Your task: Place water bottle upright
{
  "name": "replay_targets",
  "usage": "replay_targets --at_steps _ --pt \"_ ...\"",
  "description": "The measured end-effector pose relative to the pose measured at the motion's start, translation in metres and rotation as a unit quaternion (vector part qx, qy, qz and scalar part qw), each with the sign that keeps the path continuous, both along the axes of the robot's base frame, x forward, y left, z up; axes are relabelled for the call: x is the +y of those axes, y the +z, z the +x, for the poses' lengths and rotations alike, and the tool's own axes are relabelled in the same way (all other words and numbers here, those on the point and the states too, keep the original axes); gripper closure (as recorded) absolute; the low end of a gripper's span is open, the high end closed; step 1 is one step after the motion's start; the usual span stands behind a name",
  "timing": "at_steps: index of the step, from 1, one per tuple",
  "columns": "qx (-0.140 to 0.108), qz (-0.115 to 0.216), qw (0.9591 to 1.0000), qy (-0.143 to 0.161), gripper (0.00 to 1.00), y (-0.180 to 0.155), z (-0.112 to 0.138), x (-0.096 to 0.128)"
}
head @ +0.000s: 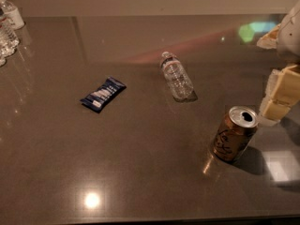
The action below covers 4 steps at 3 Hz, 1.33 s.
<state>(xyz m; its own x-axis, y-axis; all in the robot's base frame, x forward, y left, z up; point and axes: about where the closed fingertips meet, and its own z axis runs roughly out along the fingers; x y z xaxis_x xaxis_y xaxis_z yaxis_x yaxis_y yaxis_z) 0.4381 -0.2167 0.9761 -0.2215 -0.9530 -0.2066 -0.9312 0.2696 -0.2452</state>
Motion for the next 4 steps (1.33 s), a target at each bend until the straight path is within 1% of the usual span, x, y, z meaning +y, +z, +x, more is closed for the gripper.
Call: replay_targets --at_steps 2,3,4 --pt "0.0 0.0 1.0 0.0 0.0 0.0 0.0 0.0" --pt "0.008 0.005 0.9999 -0.013 0.0 0.001 0.016 0.005" --pt "0.025 0.008 0.9993 -0.027 0.0 -0.003 0.04 0.012"
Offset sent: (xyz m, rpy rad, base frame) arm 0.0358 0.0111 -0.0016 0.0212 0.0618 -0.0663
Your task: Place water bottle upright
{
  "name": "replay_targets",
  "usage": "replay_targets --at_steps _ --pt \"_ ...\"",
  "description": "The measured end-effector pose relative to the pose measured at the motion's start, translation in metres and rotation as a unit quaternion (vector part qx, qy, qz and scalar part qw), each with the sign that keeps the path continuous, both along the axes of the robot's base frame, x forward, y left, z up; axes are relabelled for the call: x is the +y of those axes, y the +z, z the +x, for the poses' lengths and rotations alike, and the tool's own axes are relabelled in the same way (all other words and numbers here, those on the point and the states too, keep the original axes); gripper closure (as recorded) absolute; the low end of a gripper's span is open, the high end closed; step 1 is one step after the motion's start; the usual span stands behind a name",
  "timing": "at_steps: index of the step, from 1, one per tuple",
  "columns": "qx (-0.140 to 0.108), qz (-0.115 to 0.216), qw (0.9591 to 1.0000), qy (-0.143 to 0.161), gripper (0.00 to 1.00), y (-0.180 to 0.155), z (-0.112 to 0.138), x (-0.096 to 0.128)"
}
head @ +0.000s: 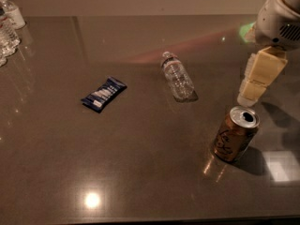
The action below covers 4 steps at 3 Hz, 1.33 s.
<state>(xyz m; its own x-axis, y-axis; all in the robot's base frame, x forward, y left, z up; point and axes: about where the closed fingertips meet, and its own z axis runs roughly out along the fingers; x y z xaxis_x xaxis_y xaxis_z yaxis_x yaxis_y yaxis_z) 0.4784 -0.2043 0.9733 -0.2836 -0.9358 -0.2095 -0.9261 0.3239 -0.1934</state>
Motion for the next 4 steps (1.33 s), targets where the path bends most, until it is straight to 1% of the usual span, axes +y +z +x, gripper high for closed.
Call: replay_targets --at_steps 1,2,3,4 --pt "0.017 0.01 0.9995 -0.024 0.0 -0.005 0.027 0.008" --pt "0.026 0.019 0.9979 -0.057 0.0 -0.012 0.048 0.018" --pt "0.03 0.029 0.9924 -0.115 0.0 -0.024 0.069 0.033" --pt "0.03 0.037 0.9828 -0.179 0.0 -0.033 0.089 0.042"
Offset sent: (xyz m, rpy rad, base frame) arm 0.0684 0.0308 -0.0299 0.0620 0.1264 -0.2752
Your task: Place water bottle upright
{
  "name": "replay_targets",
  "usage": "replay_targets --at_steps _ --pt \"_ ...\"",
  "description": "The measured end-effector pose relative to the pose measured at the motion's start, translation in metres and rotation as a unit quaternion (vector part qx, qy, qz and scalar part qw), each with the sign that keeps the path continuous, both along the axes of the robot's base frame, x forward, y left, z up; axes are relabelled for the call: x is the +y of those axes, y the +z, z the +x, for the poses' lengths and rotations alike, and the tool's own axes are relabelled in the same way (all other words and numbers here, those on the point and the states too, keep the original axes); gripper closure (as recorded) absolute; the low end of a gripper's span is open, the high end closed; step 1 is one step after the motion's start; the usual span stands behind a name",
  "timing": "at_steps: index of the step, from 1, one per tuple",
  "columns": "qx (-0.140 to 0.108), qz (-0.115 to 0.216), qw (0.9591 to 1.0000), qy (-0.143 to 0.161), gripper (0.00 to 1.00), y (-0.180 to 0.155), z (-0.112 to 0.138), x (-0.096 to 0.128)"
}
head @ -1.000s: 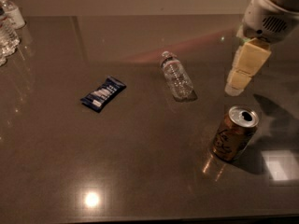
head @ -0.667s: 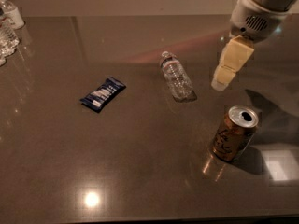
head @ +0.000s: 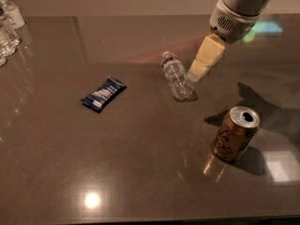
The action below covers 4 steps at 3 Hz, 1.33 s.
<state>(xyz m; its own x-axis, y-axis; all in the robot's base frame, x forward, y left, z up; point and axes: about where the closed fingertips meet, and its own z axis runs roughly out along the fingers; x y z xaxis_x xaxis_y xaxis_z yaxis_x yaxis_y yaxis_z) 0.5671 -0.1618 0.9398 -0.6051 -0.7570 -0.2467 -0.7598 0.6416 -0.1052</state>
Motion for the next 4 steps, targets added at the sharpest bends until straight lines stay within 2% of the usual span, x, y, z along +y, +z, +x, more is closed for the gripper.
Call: replay_targets --at_steps 1,2,3,4 --pt "0.013 0.006 0.9983 -0.056 0.0 -0.01 0.02 0.007" --pt "0.029 0.005 0.9944 -0.101 0.0 -0.023 0.043 0.015" --pt "0.045 -0.002 0.9909 -0.126 0.0 -0.038 0.062 0.026" --pt "0.062 -0.005 0.9892 -0.132 0.0 -0.053 0.073 0.039"
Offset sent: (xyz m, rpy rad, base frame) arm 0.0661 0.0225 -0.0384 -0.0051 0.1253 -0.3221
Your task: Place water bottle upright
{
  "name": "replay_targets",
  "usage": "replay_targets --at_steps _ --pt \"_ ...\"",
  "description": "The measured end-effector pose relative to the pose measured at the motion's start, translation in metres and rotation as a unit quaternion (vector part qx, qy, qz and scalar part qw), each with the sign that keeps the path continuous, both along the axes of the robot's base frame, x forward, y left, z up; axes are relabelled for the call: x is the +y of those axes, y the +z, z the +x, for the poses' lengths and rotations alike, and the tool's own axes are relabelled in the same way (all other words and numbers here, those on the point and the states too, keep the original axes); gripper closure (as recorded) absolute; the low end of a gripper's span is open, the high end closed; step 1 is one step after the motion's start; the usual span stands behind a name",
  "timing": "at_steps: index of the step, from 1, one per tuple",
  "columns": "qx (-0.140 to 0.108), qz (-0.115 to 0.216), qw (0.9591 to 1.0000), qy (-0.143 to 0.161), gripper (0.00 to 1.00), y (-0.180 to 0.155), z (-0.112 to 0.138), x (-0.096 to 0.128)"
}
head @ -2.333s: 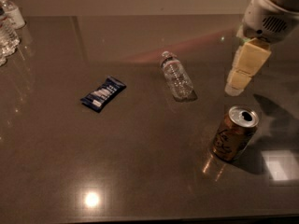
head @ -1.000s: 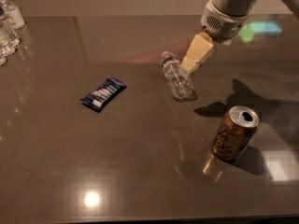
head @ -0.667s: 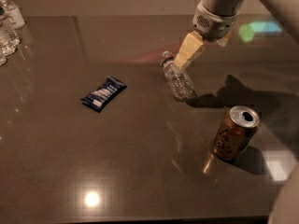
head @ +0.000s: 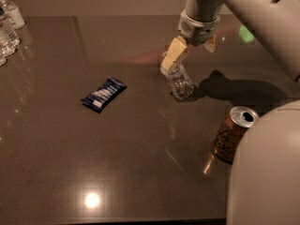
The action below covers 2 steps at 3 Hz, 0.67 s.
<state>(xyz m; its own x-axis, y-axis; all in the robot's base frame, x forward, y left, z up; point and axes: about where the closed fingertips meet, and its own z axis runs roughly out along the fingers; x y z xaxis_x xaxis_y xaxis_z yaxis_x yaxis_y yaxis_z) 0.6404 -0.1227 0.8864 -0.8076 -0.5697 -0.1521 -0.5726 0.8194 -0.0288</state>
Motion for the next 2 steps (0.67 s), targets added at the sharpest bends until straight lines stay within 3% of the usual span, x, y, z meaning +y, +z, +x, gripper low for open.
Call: replay_targets --at_steps 2 --pt "0.019 0.007 0.9997 0.013 0.0 -0.016 0.013 0.028"
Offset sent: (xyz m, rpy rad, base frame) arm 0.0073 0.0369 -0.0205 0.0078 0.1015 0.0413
